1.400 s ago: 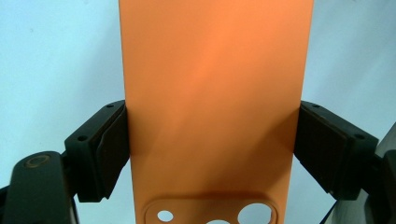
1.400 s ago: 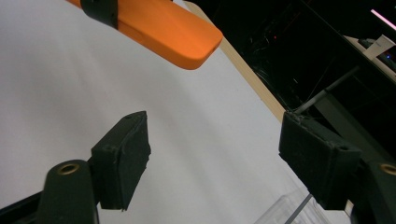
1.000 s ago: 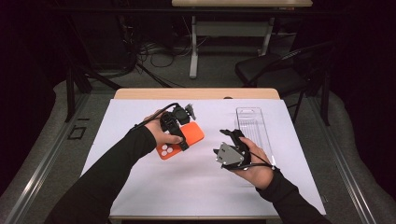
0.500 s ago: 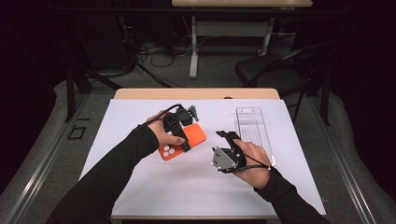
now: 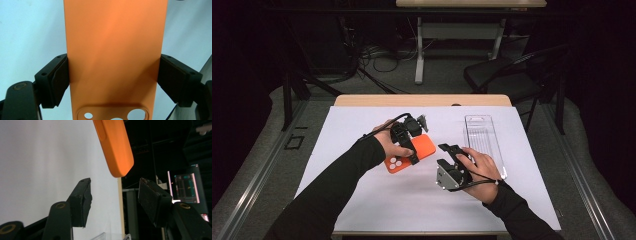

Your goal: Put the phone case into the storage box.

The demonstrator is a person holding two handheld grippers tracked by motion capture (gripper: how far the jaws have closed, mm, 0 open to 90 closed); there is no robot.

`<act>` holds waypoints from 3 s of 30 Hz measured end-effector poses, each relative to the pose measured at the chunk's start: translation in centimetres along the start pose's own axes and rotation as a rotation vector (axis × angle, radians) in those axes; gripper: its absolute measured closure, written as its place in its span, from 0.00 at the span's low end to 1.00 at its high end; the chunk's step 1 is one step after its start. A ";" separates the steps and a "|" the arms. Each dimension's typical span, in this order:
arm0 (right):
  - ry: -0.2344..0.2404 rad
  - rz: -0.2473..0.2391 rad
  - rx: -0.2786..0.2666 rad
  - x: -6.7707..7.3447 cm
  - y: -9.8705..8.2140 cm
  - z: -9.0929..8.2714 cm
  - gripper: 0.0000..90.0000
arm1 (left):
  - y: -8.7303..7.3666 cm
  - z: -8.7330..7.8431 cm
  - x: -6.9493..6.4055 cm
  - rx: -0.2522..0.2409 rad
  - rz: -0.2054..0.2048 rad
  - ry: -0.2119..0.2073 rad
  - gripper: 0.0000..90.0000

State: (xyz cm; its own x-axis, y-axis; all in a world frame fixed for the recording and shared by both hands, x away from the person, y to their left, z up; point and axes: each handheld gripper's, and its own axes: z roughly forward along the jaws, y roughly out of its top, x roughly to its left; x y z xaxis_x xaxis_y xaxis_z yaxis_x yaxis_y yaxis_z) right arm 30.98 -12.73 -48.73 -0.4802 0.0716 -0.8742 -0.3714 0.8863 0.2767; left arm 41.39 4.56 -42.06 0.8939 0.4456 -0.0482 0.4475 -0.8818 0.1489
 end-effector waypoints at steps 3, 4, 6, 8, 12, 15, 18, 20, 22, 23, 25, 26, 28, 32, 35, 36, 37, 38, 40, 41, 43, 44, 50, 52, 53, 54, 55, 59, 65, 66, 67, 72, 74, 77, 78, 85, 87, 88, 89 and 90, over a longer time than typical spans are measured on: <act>-0.007 -0.021 -0.013 0.2 0.2 0.1 0.52 | 0.2 0.1 -0.2 0.003 0.002 -0.004 0.18; -0.013 -0.017 -0.011 0.3 0.3 0.1 0.54 | 0.2 0.1 -0.2 0.000 0.006 -0.003 0.18; -0.013 -0.034 -0.023 0.5 0.4 0.2 0.56 | 0.4 0.2 -0.2 0.006 0.009 -0.007 0.18; -0.012 -0.053 -0.016 0.6 0.5 0.1 0.58 | 0.4 0.2 -0.3 0.007 0.006 -0.009 0.18; -0.018 -0.084 -0.012 0.8 0.7 0.2 0.62 | 0.6 0.5 -0.5 0.008 0.013 -0.012 0.18; -0.029 -0.108 -0.014 1.0 0.9 0.2 0.64 | 0.8 0.6 -0.6 0.007 0.016 -0.019 0.18; -0.042 -0.128 -0.016 1.1 1.0 0.3 0.65 | 0.9 0.5 -0.7 0.005 0.018 -0.028 0.18; -0.051 -0.154 -0.017 1.2 1.0 0.4 0.66 | 1.0 0.5 -0.7 0.005 0.021 -0.033 0.18; -0.063 -0.181 -0.010 1.4 1.0 0.5 0.67 | 1.0 0.5 -0.8 0.005 0.022 -0.035 0.18; -0.066 -0.194 -0.009 1.4 1.0 0.5 0.68 | 1.0 0.5 -0.8 0.007 0.022 -0.036 0.18; -0.073 -0.215 -0.005 1.4 1.0 0.6 0.69 | 1.0 0.5 -0.8 0.008 0.022 -0.040 0.18; -0.075 -0.224 -0.003 1.4 1.0 0.7 0.69 | 1.0 0.5 -0.8 0.004 0.019 -0.042 0.18; -0.081 -0.228 0.007 1.5 0.9 0.7 0.69 | 1.0 0.5 -0.8 0.004 0.023 -0.043 0.18; -0.087 -0.244 0.007 1.5 0.9 0.9 0.70 | 1.1 0.5 -0.9 0.007 0.023 -0.052 0.18; -0.086 -0.246 0.001 1.7 1.0 1.0 0.71 | 1.2 0.6 -1.0 0.004 0.029 -0.056 0.18; -0.087 -0.251 -0.002 1.8 1.0 1.0 0.72 | 1.2 0.7 -1.0 0.004 0.028 -0.058 0.18; -0.087 -0.255 -0.002 1.8 1.1 1.0 0.72 | 1.3 0.7 -1.1 0.008 0.027 -0.059 0.18; -0.084 -0.260 -0.007 1.9 1.1 1.1 0.73 | 1.3 0.7 -1.1 0.007 0.030 -0.060 0.18; -0.088 -0.264 -0.010 2.0 1.2 1.1 0.74 | 1.4 0.7 -1.2 0.007 0.032 -0.062 0.18; -0.089 -0.266 -0.011 2.0 1.2 1.1 0.75 | 1.4 0.7 -1.2 0.008 0.034 -0.069 0.18; -0.093 -0.270 -0.010 2.1 1.2 1.1 0.75 | 1.5 0.7 -1.3 0.013 0.036 -0.072 0.18; -0.095 -0.275 -0.009 2.1 1.2 1.1 0.75 | 1.5 0.7 -1.3 0.010 0.036 -0.071 0.18; -0.106 -0.289 -0.009 2.1 1.1 1.1 0.77 | 1.4 0.6 -1.3 0.007 0.032 -0.083 0.18; -0.111 -0.295 -0.007 2.1 1.1 1.1 0.78 | 1.4 0.6 -1.3 0.007 0.031 -0.083 0.18; -0.111 -0.294 -0.007 2.1 1.1 1.1 0.79 | 1.4 0.7 -1.3 0.008 0.031 -0.082 0.18; -0.113 -0.297 -0.007 2.1 1.1 1.1 0.79 | 1.5 0.7 -1.3 0.010 0.032 -0.084 0.18; -0.115 -0.299 -0.008 2.2 1.0 1.1 0.79 | 1.5 0.7 -1.3 0.008 0.032 -0.083 0.18; -0.115 -0.305 -0.006 2.2 1.0 1.2 0.80 | 1.5 0.8 -1.4 0.012 0.033 -0.091 0.18; -0.118 -0.314 -0.005 2.4 1.0 1.2 0.82 | 1.6 1.0 -1.2 0.014 0.028 -0.101 0.18; -0.118 -0.315 -0.005 2.4 1.0 1.2 0.82 | 1.6 1.0 -1.2 0.017 0.023 -0.105 0.18; -0.117 -0.317 -0.004 2.4 1.0 1.2 0.82 | 1.6 1.0 -1.2 0.016 0.022 -0.106 0.18; -0.122 -0.328 -0.002 2.5 1.0 1.2 0.83 | 1.6 1.1 -1.0 0.018 0.012 -0.121 0.18; -0.119 -0.326 0.001 2.6 0.9 1.3 0.83 | 1.6 1.2 -1.0 0.021 0.010 -0.124 0.18; -0.119 -0.326 0.000 2.6 0.9 1.3 0.83 | 1.6 1.3 -0.9 0.025 0.009 -0.131 0.18; -0.119 -0.325 -0.001 2.6 0.9 1.3 0.83 | 1.6 1.3 -0.8 0.025 0.006 -0.135 0.18; -0.123 -0.324 -0.004 2.7 0.8 1.4 0.85 | 1.6 1.4 -0.6 0.022 -0.006 -0.152 0.18; -0.124 -0.323 -0.005 2.7 0.8 1.4 0.85 | 1.6 1.4 -0.6 0.021 -0.006 -0.152 0.18; -0.125 -0.322 -0.004 2.7 0.8 1.4 0.85 | 1.6 1.4 -0.6 0.022 -0.007 -0.152 0.18; -0.126 -0.322 -0.002 2.8 0.8 1.4 0.85 | 1.6 1.4 -0.6 0.021 -0.005 -0.151 0.18; -0.129 -0.321 -0.001 2.8 0.8 1.4 0.85 | 1.6 1.4 -0.6 0.020 -0.006 -0.151 0.18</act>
State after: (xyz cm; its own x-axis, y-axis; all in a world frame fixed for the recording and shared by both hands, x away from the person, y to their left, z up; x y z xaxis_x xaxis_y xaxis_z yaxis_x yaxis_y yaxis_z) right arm 30.43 -11.18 -51.48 -0.2347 -0.1532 -0.9599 -0.4884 0.8724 -0.0198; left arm 41.59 2.69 -43.19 0.8840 0.4236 -0.1976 0.4518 -0.8828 0.1287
